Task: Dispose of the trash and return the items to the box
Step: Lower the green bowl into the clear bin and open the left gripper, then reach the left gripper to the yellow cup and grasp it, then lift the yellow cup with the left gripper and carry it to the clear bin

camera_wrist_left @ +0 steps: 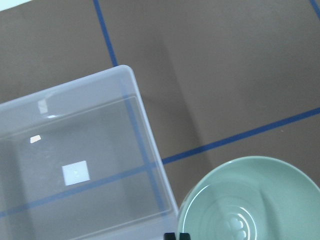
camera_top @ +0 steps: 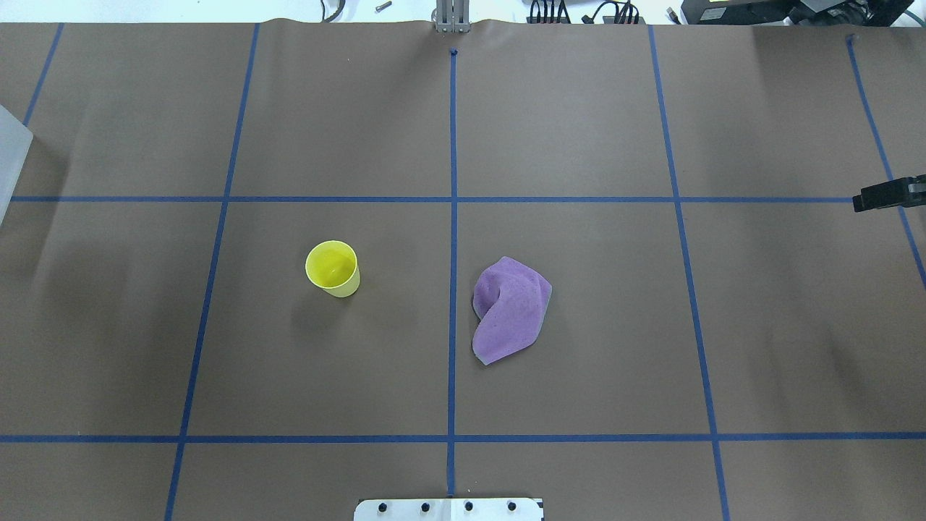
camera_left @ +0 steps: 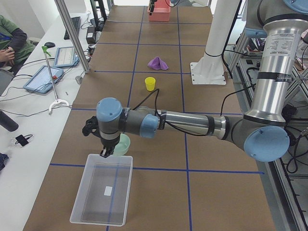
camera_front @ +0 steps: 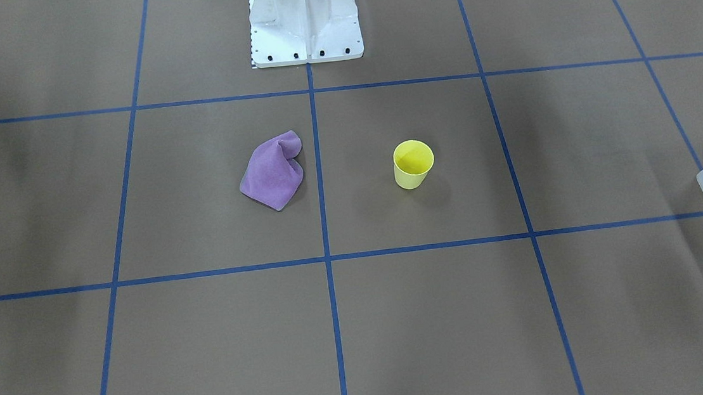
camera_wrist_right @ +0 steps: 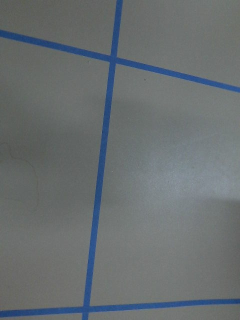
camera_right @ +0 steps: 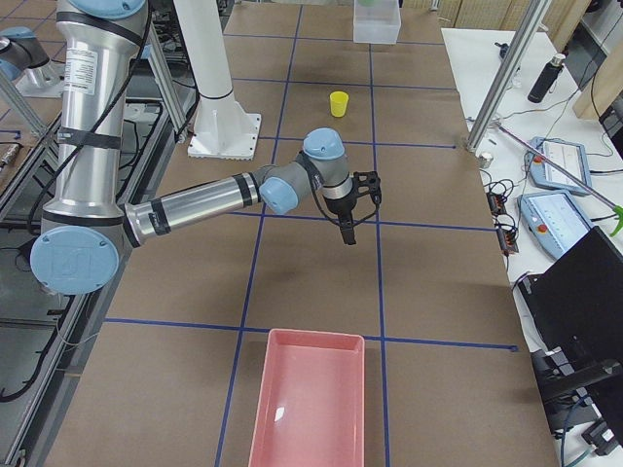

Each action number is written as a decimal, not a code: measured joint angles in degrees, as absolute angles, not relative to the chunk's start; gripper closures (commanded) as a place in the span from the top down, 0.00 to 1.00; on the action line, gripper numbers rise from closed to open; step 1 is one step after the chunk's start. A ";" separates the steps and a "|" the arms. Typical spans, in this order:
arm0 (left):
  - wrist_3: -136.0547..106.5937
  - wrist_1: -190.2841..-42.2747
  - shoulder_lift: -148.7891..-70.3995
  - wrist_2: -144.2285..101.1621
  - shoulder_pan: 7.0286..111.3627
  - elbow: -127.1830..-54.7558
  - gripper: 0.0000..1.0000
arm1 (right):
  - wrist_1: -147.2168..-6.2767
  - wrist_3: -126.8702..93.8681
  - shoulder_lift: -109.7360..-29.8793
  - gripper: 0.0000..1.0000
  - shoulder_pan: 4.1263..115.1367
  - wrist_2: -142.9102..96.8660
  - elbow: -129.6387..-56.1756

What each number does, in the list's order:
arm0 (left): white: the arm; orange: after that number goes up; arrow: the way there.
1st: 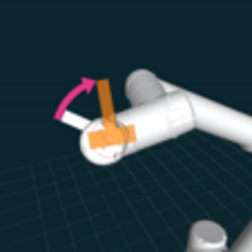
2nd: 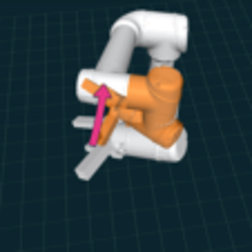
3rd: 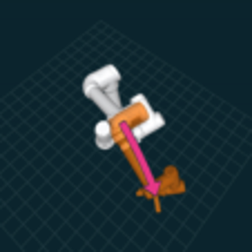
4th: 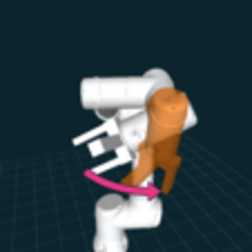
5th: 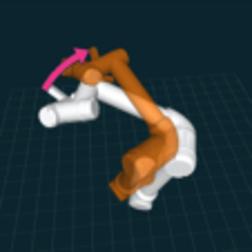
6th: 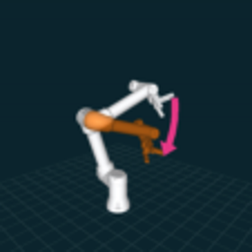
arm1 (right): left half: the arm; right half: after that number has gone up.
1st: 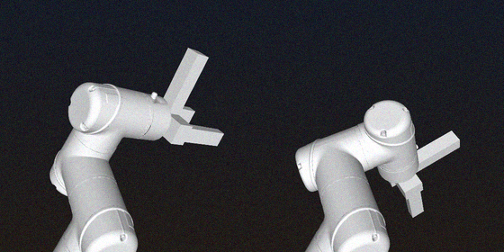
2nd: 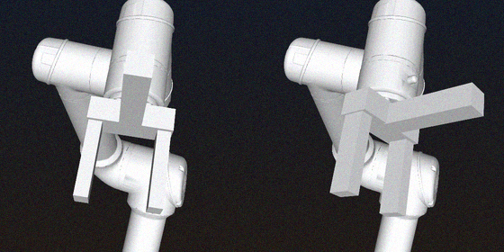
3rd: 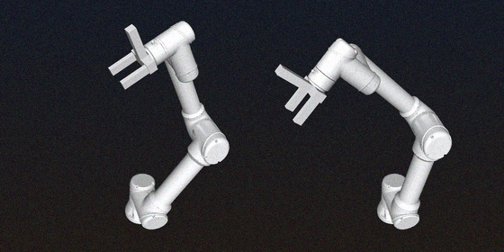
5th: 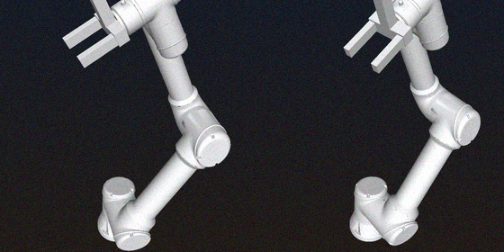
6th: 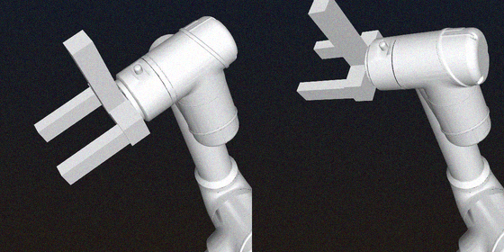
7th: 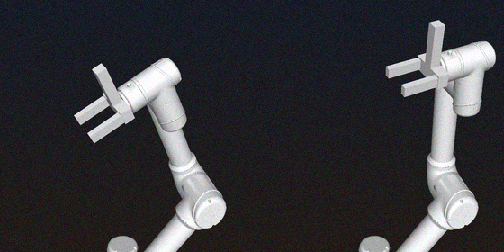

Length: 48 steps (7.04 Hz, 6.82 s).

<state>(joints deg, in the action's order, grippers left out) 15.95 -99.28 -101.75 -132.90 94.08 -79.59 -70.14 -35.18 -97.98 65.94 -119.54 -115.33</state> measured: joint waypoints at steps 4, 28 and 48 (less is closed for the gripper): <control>5.28 -127.18 -102.89 -125.19 88.23 -59.43 0.00 | -70.14 -35.23 -97.91 1.00 65.62 -119.49 -115.36; -77.11 -102.95 -113.08 -101.54 29.80 -105.48 0.96 | -70.05 -36.12 -97.54 1.00 65.16 -118.57 -115.01; -17.80 -92.70 -102.93 -124.51 75.80 -102.27 0.00 | -70.05 -36.27 -97.38 1.00 64.03 -118.48 -114.55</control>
